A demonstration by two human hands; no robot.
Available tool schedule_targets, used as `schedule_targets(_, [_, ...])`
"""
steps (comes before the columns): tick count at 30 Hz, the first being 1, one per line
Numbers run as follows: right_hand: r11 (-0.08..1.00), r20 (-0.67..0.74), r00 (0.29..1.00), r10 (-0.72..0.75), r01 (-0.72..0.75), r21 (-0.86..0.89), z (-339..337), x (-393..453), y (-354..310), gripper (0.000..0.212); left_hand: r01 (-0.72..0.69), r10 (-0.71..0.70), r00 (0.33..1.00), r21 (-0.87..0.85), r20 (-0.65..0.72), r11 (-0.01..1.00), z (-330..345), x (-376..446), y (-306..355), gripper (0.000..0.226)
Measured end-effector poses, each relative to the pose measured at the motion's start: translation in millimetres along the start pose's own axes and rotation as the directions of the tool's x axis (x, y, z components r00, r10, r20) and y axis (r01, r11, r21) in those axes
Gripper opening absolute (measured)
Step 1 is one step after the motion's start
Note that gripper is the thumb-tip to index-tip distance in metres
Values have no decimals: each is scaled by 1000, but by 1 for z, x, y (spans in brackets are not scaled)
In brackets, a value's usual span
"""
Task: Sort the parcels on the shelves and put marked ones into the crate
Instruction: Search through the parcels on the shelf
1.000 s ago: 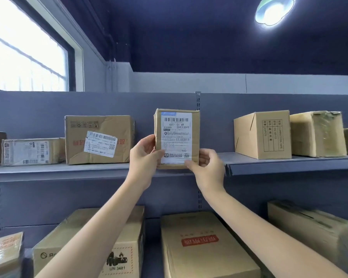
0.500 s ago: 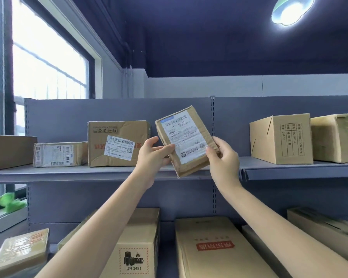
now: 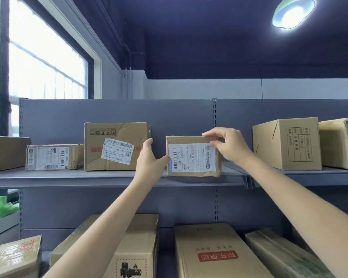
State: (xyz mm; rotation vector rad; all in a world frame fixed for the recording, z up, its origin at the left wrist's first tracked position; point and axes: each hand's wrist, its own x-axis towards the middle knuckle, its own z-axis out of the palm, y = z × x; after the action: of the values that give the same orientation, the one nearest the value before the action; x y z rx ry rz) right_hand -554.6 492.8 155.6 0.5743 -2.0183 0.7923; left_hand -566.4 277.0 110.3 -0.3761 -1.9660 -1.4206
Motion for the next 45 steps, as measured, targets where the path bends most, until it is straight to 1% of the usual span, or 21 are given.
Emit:
schedule_targets(2, [1000,85,996,20,-19,-13,-1,13,3,27,-82,79,997,113,23,990,1,4,-1,68])
schedule_targets(4, [999,140,990,33,-30,-19,2,20,7,27,-217,208,976,261,62,941,5,8,1,67])
schedule_targets(5, [999,154,987,40,-38,-14,4,22,9,27,-295,280,955,338,92,894,7,11,3,67])
schedule_targets(7, [999,161,986,47,-50,13,9,23,12,29,-432,391,901,473,189,768,12,22,6,69])
schedule_targets(9, [999,149,988,50,-51,4,15,24,17,30,-508,408,861,568,305,647,19,36,7,69])
schedule_targets(10, [998,130,990,50,-44,-49,21,24,20,33,-509,386,860,592,333,625,23,42,7,66])
schedule_targets(11, [994,104,993,60,-50,-101,28,23,25,41,-497,363,868,611,339,617,27,47,6,63])
schedule_targets(13, [989,40,993,107,-103,-104,44,18,33,58,-478,351,878,635,325,607,33,55,1,58])
schedule_targets(14, [990,10,993,117,-115,-84,52,17,38,60,-478,356,878,641,321,600,35,59,-3,57])
schedule_targets(16, [991,-23,994,107,-108,-84,60,21,48,59,-485,374,872,655,315,579,41,65,-11,56])
schedule_targets(20, [988,-13,993,119,-120,-93,63,37,65,51,-501,433,852,698,294,512,53,75,-22,52])
schedule_targets(30, [992,-29,992,126,-127,-25,86,57,88,50,-472,394,873,697,287,540,63,104,-44,52])
schedule_targets(37, [989,-1,993,120,-119,-84,88,59,87,50,-491,403,868,626,290,607,59,108,-49,57])
schedule_targets(39, [982,38,990,137,-131,-133,86,62,79,56,-496,390,867,611,310,617,54,109,-47,59])
schedule_targets(42, [972,84,983,161,-144,-185,79,61,67,71,-508,375,861,623,345,594,48,106,-45,72])
schedule_targets(45, [973,45,990,134,-123,-195,63,48,60,76,-546,413,837,590,360,594,46,97,-38,74])
